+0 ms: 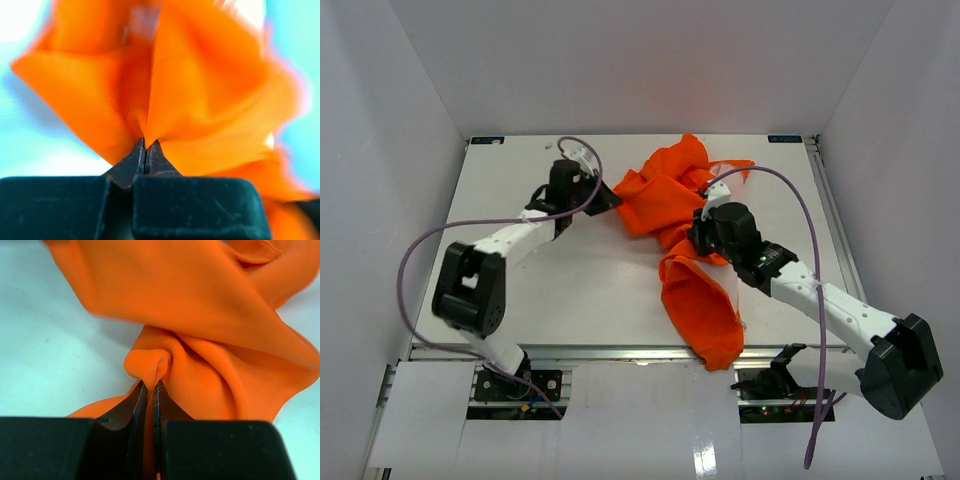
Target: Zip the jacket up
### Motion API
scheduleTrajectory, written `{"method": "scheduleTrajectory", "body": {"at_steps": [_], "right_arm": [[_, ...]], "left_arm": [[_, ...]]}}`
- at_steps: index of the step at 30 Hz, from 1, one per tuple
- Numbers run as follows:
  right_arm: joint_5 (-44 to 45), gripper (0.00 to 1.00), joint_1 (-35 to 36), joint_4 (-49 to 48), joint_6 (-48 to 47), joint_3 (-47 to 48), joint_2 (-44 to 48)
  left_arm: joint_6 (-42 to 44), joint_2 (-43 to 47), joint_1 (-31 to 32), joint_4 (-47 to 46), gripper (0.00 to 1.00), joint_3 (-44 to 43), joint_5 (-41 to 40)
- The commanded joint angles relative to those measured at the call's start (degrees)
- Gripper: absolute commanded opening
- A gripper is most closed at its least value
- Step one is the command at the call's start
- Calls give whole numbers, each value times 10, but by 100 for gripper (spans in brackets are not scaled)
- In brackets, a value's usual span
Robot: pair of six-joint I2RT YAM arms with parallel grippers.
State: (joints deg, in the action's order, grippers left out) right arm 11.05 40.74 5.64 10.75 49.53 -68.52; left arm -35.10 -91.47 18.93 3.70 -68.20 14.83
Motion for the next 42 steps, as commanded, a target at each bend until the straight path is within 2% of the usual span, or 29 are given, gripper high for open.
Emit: {"method": "scheduleTrajectory", "body": {"at_steps": [1, 5, 9, 14, 21, 25, 27, 28, 29, 30, 33, 35, 36, 37, 40, 42], "right_arm": [[69, 8, 108, 5, -23, 128, 19], [95, 8, 182, 7, 11, 141, 103], [143, 8, 188, -26, 51, 63, 172], [219, 8, 164, -49, 112, -36, 195], [199, 8, 34, -49, 152, -66, 94], [188, 8, -30, -49, 169, -84, 57], [182, 8, -59, -49, 160, -83, 44], [171, 12, -72, -49, 152, -79, 38], [155, 19, -83, -49, 142, -73, 33], [139, 27, -93, -49, 129, -65, 27], [133, 52, -103, 17, 93, 13, 1], [132, 62, -102, 50, 82, 44, 7], [125, 66, -99, 62, 79, 55, 20], [119, 70, -97, 71, 77, 63, 34], [47, 73, -79, 68, 71, 50, 84], [5, 73, -31, 58, 73, 32, 103]], "left_arm": [[58, 174, -30, 198, 0, -250, -151], [81, 173, -31, 324, 0, -478, -176], [88, 164, -31, 334, 0, -532, -170], [86, 123, -31, 258, 0, -481, -109], [110, 10, -31, 161, 0, -375, -72], [140, -65, -31, 66, 0, -300, -60], [152, -104, -33, 61, 0, -309, -41], [155, -125, -34, 65, 2, -316, -34], [157, -147, -36, 71, 4, -322, -29], [158, -160, -38, 77, 11, -326, -27], [158, -162, -44, 83, 42, -318, -28], [154, -138, -44, 89, 61, -300, -44], [153, -126, -44, 96, 68, -295, -59], [150, -114, -44, 109, 72, -291, -73], [133, -54, -44, 154, 73, -258, -123], [111, 17, -44, 146, 73, -165, -151]]}}
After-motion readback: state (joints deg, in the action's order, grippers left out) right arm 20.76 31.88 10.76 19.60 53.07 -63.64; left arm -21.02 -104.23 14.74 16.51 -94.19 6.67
